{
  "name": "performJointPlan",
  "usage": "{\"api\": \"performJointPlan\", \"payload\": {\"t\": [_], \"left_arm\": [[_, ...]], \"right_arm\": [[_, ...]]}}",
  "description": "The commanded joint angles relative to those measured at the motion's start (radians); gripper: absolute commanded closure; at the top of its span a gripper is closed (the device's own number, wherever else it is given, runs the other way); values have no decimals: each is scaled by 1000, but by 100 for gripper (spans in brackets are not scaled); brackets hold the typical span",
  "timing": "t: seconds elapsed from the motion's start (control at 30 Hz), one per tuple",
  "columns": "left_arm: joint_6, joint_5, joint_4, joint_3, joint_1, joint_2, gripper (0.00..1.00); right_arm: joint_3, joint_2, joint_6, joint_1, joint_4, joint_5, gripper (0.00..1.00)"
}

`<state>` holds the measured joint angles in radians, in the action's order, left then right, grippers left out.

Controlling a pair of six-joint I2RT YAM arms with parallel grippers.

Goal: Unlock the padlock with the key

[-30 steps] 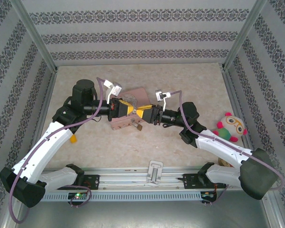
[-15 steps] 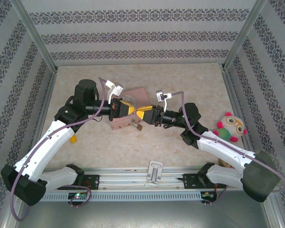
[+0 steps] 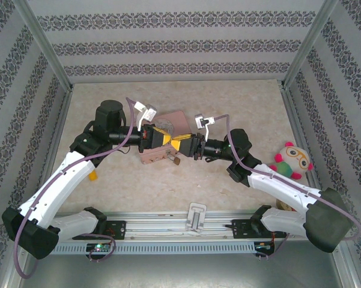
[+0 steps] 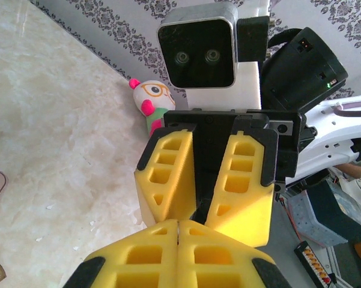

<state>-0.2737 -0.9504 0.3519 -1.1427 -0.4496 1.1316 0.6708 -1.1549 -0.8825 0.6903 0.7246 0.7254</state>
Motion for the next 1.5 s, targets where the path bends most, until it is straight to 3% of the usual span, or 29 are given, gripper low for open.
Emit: {"api": "performJointPlan", "payload": {"t": [0.0, 0.53, 0.8, 0.97, 1.07, 1.13, 1.23, 1.33, 1.47], "left_arm": [[-17, -22, -51, 9, -1, 4, 100], [-35, -18, -63, 9, 0, -2, 100], [-42, -11, -64, 8, -1, -5, 100], [-49, 4, -64, 8, 2, -7, 100], [-66, 17, -73, 9, 4, -7, 87], [-89, 33, -88, 13, 5, -9, 73], [-120, 100, -102, 18, 6, -22, 34], [-172, 270, -108, 46, 6, -55, 0], [-265, 509, -118, 113, -2, -115, 1]], "right_arm": [[30, -6, 22, 9, 26, 25, 75], [10, 4, 27, 3, 24, 14, 83], [-3, 17, 30, -6, 24, 17, 100], [-21, 46, 31, -13, 24, 14, 100], [-35, 64, 30, -20, 24, 10, 100], [-48, 81, 30, -28, -3, -1, 100], [-73, 122, 35, -52, -79, -43, 100], [-90, 176, 67, -77, -241, -112, 100], [-96, 253, 132, -83, -495, -240, 100]]}}
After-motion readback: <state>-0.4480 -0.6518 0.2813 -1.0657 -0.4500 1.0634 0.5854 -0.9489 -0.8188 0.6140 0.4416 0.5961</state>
